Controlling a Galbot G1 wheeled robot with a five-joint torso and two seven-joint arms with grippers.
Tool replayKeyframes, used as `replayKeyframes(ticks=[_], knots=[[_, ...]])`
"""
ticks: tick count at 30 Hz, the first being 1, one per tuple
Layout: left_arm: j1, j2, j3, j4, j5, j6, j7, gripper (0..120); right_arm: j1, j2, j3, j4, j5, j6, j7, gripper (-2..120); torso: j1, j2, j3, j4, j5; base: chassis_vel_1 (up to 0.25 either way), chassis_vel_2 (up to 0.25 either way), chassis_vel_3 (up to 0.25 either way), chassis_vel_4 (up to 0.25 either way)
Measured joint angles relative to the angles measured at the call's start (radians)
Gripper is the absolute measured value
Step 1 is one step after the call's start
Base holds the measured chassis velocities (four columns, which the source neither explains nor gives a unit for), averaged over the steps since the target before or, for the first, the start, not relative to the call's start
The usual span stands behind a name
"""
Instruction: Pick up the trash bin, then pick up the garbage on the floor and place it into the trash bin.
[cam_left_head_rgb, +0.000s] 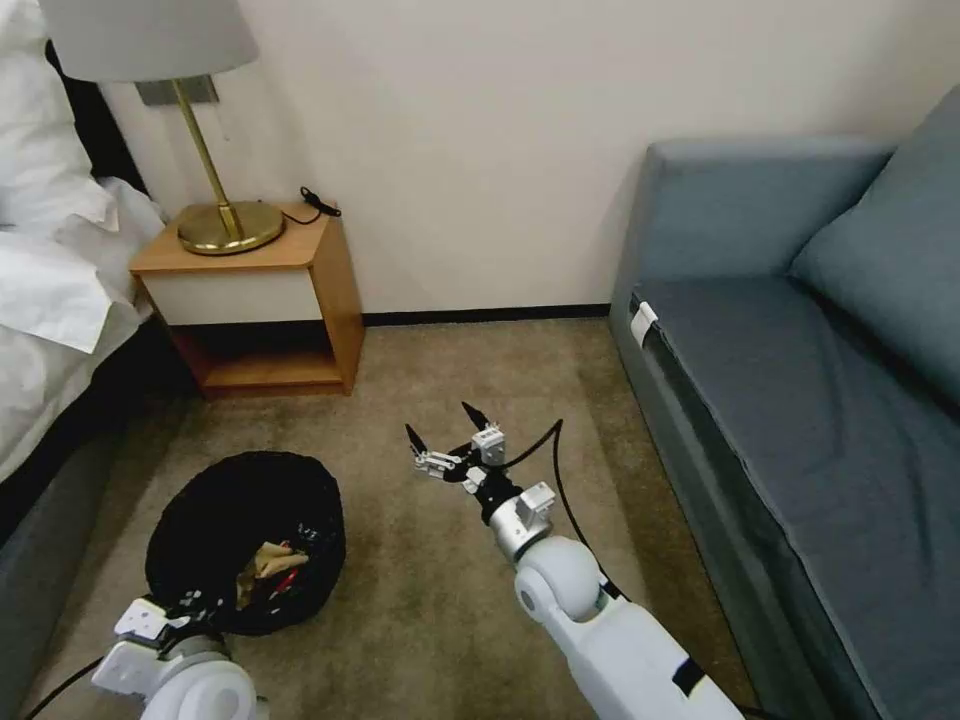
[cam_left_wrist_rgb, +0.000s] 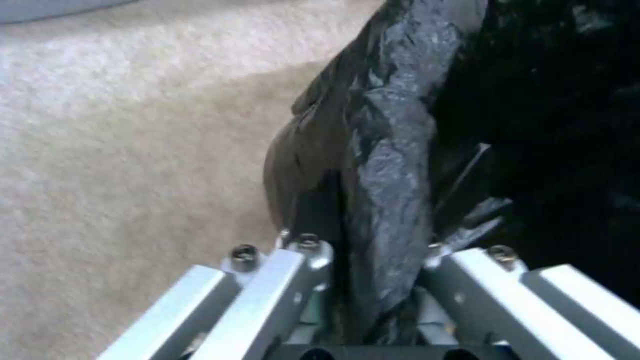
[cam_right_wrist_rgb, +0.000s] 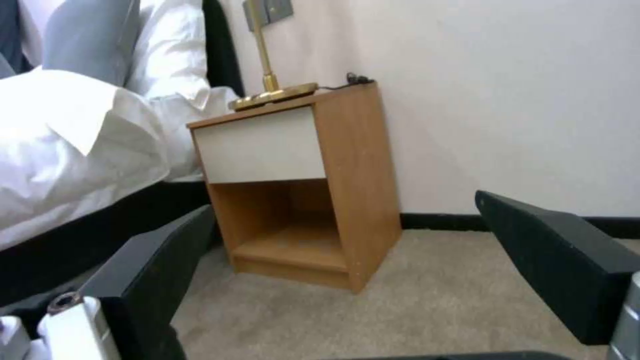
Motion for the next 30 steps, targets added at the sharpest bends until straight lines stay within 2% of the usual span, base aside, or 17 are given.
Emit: replayKeyframes(ticks=[1, 5, 6, 9, 12, 14, 15, 16, 17, 18, 19, 22, 23, 24, 27, 28, 30], knots=[[-0.006, 0.0, 0.003, -0.004, -0.002, 0.009, -0.004, 19, -0.013, -0.001, 0.012, 0.013, -0.009, -0.002, 0.0, 100, 0.0, 0.0, 0.0, 0.0001, -0.0001, 0.0, 0.0, 0.0, 0.0], [-0.014, 0.002, 0.005, -0.018, -0.003, 0.024, -0.014, 29, -0.033, -0.008, 0.033, 0.032, -0.017, -0.002, 0.0, 100, 0.0, 0.0, 0.0, 0.0001, -0.0002, 0.0, 0.0, 0.0, 0.0], [-0.012, 0.008, 0.004, -0.033, 0.0, 0.032, -0.018, 36, -0.05, -0.019, 0.052, 0.045, -0.02, 0.001, -0.001, 100, 0.0, 0.0, 0.0, 0.0001, -0.0002, 0.0, 0.0, 0.0, 0.0], [-0.004, 0.016, -0.001, -0.048, 0.016, 0.034, -0.019, 46, -0.07, -0.035, 0.076, 0.055, -0.023, 0.01, -0.004, 100, 0.0, 0.0, 0.0, -0.0001, -0.0003, 0.0, 0.0, 0.0, 0.0], [0.012, 0.027, -0.006, -0.056, 0.045, 0.035, -0.013, 52, -0.086, -0.044, 0.098, 0.064, -0.024, 0.018, -0.006, 100, 0.0, 0.0, 0.0, 0.0001, -0.0002, 0.0, 0.0, 0.0, 0.0], [0.035, 0.044, -0.011, -0.058, 0.121, 0.024, 0.008, 65, -0.106, -0.051, 0.122, 0.075, -0.029, 0.03, -0.006, 100, 0.0, 0.0, 0.0, 0.0002, -0.0002, 0.0, 0.0, 0.0, 0.0], [0.04, 0.047, -0.011, -0.058, 0.141, 0.02, 0.014, 66, -0.109, -0.052, 0.127, 0.077, -0.029, 0.032, -0.006, 100, 0.0, 0.0, 0.0, 0.0003, -0.0002, 0.0, 0.0, 0.0, 0.0], [0.058, 0.061, -0.011, -0.053, 0.254, -0.011, 0.05, 72, -0.127, -0.054, 0.144, 0.088, -0.03, 0.042, -0.007, 100, 0.0, 0.0, 0.0, 0.0001, -0.0003, 0.0, 0.0, 0.0, 0.0], [0.058, 0.061, -0.011, -0.053, 0.254, -0.011, 0.05, 72, -0.127, -0.054, 0.144, 0.088, -0.03, 0.042, -0.007, 100, 0.0, 0.0, 0.0, 0.0001, -0.0003, 0.0, 0.0, 0.0, 0.0], [0.075, 0.075, -0.012, -0.029, 0.431, -0.08, 0.11, 79, -0.147, -0.054, 0.165, 0.099, -0.031, 0.052, -0.007, 100, 0.0, 0.0, 0.0, 0.0003, -0.0001, 0.0, 0.0, 0.0, 0.0], [0.084, 0.084, -0.012, -0.012, 0.551, -0.13, 0.152, 82, -0.162, -0.052, 0.179, 0.107, -0.033, 0.058, -0.008, 100, 0.0, 0.0, 0.0, 0.0003, -0.0003, 0.0, 0.0, 0.0, 0.0], [0.096, 0.098, -0.009, 0.009, 0.722, -0.204, 0.209, 89, -0.193, -0.047, 0.206, 0.119, -0.038, 0.069, -0.012, 100, 0.0, 0.0, 0.0, 0.0003, -0.0002, 0.0, 0.0, 0.0, 0.0], [0.096, 0.098, -0.009, 0.009, 0.722, -0.204, 0.209, 89, -0.193, -0.047, 0.206, 0.119, -0.038, 0.069, -0.012, 100, 0.0, 0.0, 0.0, 0.0003, -0.0002, 0.0, 0.0, 0.0, 0.0], [0.102, 0.105, -0.003, 0.019, 0.828, -0.251, 0.241, 98, -0.218, -0.042, 0.225, 0.127, -0.046, 0.079, -0.014, 100, 0.0, 0.0, 0.0, 0.0003, -0.0002, 0.0, 0.0, 0.0, 0.0], [0.103, 0.106, 0.027, 0.056, 1.143, -0.419, 0.328, 100, -0.31, -0.028, 0.282, 0.152, -0.075, 0.122, -0.016, 100, 0.0, 0.0, 0.0, 0.0001, -0.0002, 0.0, 0.0, 0.0, 0.0], [0.103, 0.106, 0.027, 0.056, 1.143, -0.419, 0.328, 100, -0.31, -0.028, 0.282, 0.152, -0.075, 0.122, -0.016, 100, 0.0, 0.0, 0.0, 0.0001, -0.0002, 0.0, 0.0, 0.0, 0.0], [0.104, 0.102, 0.075, 0.059, 1.172, -0.452, 0.364, 100, -0.349, -0.019, 0.31, 0.167, -0.089, 0.148, -0.017, 100, 0.0, 0.0, 0.0, 0.0, -0.0003, 0.0, 0.0, 0.0, 0.0]])
